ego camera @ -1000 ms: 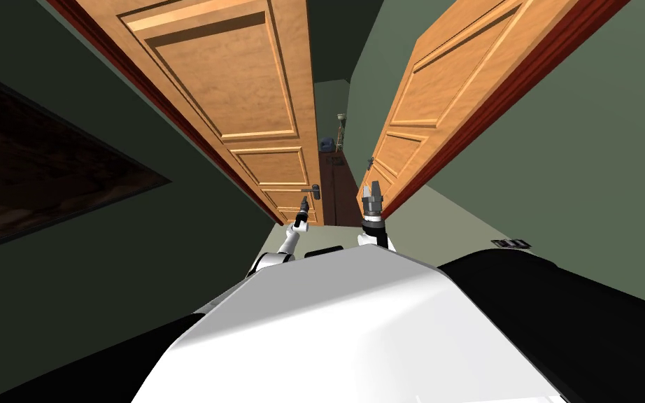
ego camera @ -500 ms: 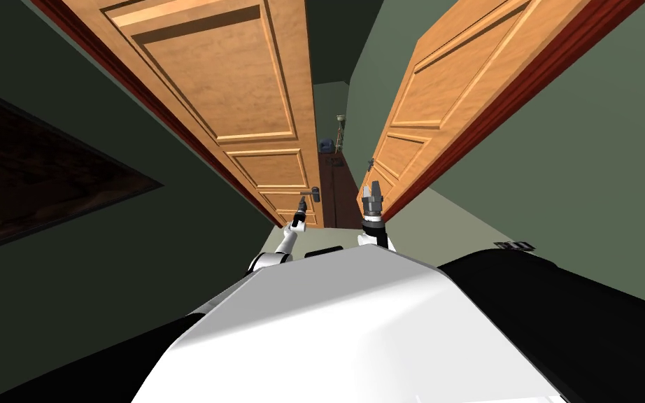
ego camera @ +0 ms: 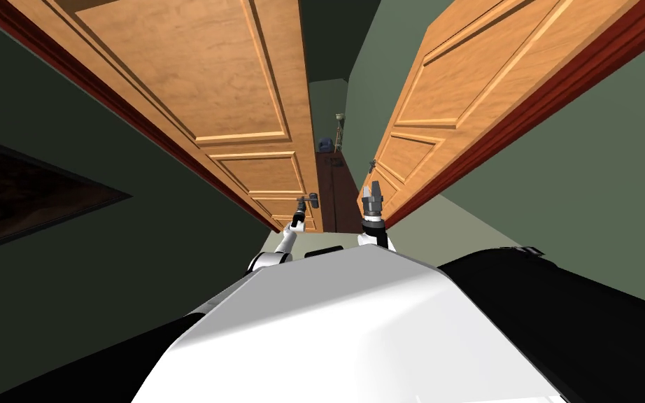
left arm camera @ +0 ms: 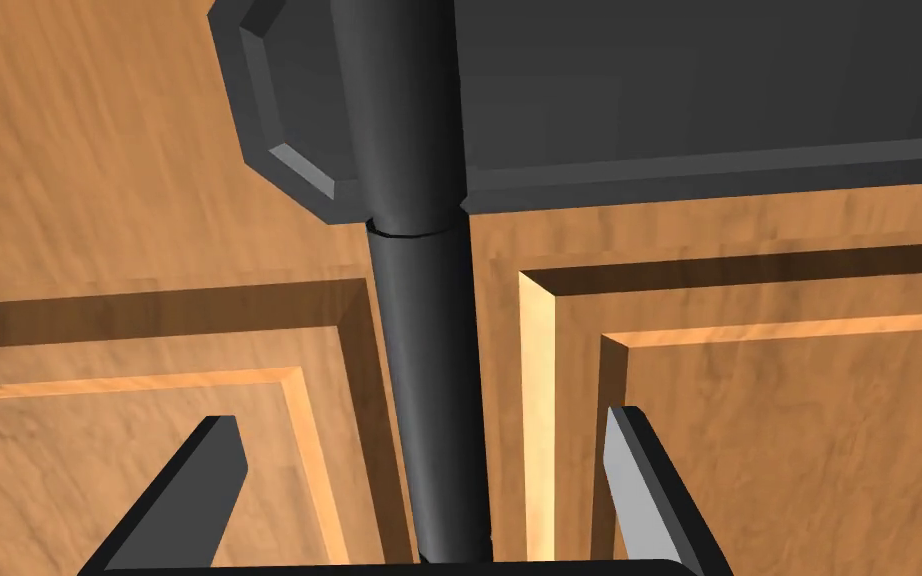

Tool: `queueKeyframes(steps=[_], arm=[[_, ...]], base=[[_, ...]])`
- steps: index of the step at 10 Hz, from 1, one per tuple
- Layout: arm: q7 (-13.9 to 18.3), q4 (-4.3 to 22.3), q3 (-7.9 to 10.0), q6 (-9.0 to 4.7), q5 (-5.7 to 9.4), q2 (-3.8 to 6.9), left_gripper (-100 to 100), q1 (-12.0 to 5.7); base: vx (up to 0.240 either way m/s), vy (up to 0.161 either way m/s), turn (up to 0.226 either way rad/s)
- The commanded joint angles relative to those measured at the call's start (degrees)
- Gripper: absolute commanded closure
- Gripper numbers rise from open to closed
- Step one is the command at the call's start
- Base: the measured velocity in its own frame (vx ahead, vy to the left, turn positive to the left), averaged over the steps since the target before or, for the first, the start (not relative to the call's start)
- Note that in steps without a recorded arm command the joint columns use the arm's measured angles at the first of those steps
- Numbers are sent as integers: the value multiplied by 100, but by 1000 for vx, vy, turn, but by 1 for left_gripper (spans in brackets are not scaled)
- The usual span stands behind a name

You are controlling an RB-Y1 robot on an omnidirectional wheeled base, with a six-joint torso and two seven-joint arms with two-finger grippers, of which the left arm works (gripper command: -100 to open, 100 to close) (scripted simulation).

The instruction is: Push the door open

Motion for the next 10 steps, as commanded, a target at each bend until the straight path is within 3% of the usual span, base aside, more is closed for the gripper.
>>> queueKeyframes(steps=[1,2,3,4,9,10], arm=[[2,-14,13,12,5,-137,-100,2],[0,-11,20,11,8,-241,-100,1],[6,-2,13,1,7,-171,-100,-2],[6,-2,13,1,7,-171,100,-2],[6,-2,13,1,7,-171,100,-2],[-11,6,76,7,27,-101,100,5]], base=[[189,-66,-24],[147,-48,-14],[60,-16,8],[-11,0,-2],[-9,3,-4],[106,-54,8]])
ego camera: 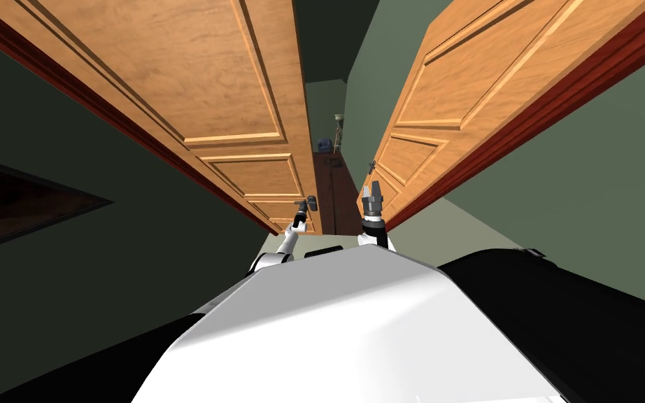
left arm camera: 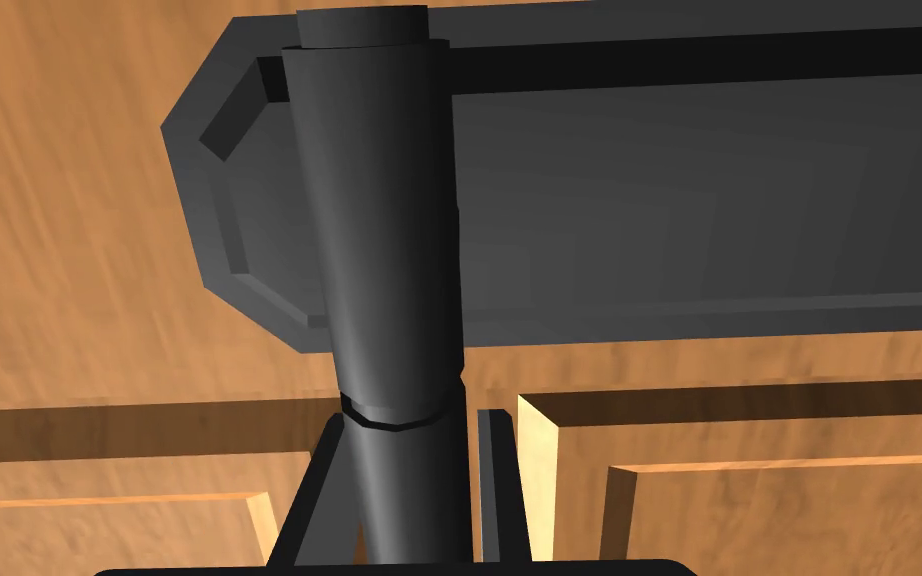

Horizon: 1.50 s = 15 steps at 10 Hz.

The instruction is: Push the door open

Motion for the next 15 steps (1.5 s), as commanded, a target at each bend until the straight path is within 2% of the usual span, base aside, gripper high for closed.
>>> queueKeyframes(steps=[1,6,8,10,12,14,15], arm=[[-37,37,87,-30,22,59,100,-59],[-107,43,312,-31,90,246,100,-51],[-152,46,459,-31,134,340,100,-45],[-176,48,538,-32,158,383,100,-42],[-228,53,705,-32,208,459,100,-35],[-228,53,705,-32,208,459,100,-35],[-267,56,832,-32,246,506,100,-31]], base=[[147,-87,61],[159,-98,35],[180,-129,73],[136,-126,64],[150,-134,74],[73,-68,35],[104,-85,79]])
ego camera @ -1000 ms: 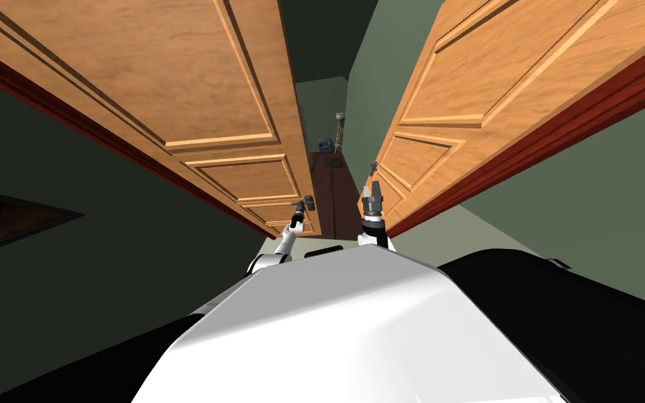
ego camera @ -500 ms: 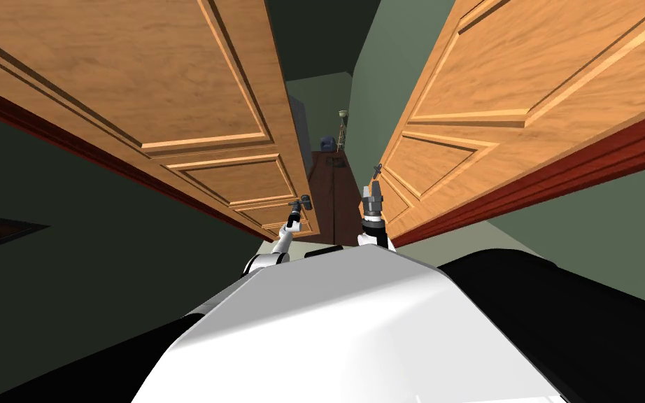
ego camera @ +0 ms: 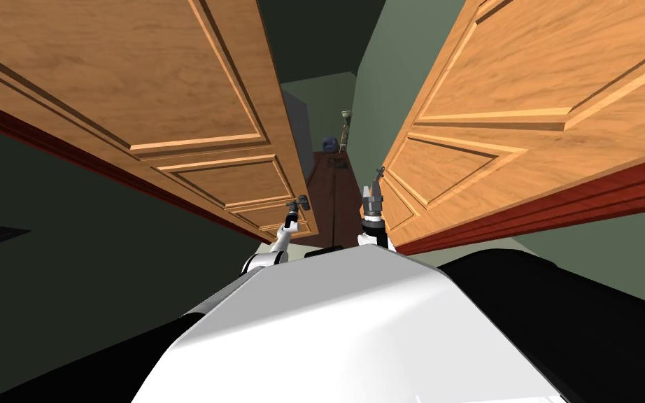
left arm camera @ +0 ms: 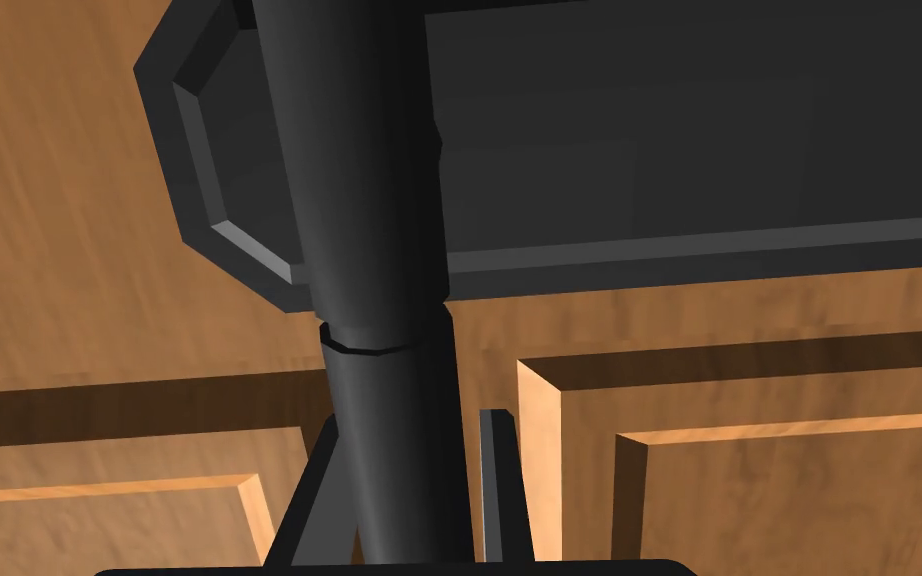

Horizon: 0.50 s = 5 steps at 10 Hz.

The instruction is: Push the door open

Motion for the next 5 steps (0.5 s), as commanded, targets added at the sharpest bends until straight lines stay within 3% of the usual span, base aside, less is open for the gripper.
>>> queueKeyframes(steps=[1,3,4,5], arm=[[-35,-169,105,77,23,81,100,72],[-62,-166,190,77,49,107,100,75],[-62,-166,190,77,49,107,100,75],[-100,-163,315,77,87,138,100,80]], base=[[107,-109,41],[87,-113,60],[41,-33,19],[109,-86,49]])
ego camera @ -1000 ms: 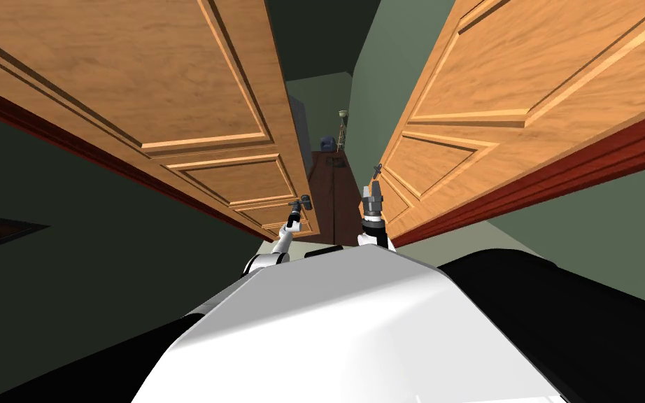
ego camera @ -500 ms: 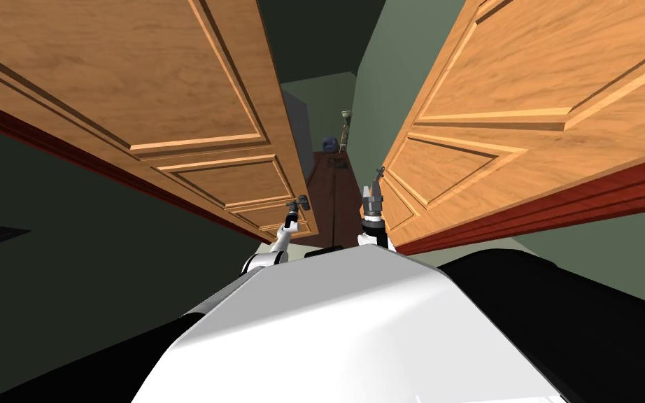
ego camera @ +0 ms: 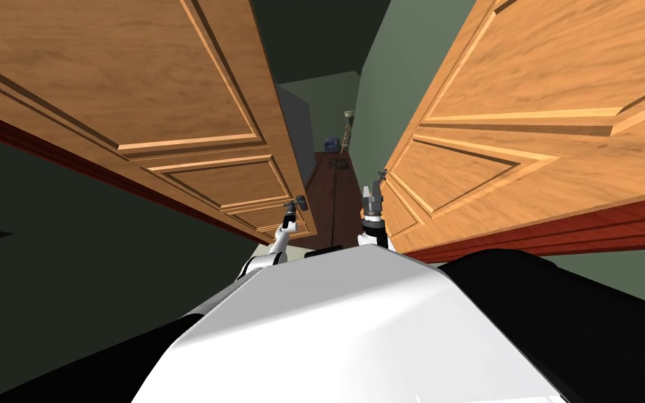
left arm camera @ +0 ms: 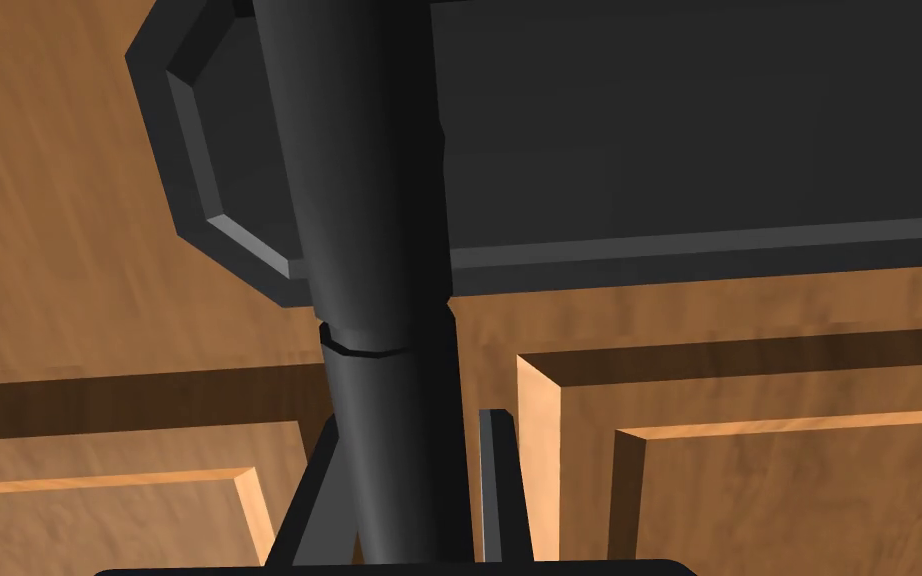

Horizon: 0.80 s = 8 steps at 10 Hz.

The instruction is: Push the door open

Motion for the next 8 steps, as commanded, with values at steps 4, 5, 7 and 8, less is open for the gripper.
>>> queueKeyframes(steps=[4,5,7,8], arm=[[-81,87,327,-92,98,133,100,-41],[-103,89,396,-92,119,139,100,-38],[-112,90,426,-92,128,140,100,-37],[-138,92,512,-92,154,142,100,-34]], base=[[137,-149,90],[136,-153,71],[132,-79,45],[120,-75,40]])
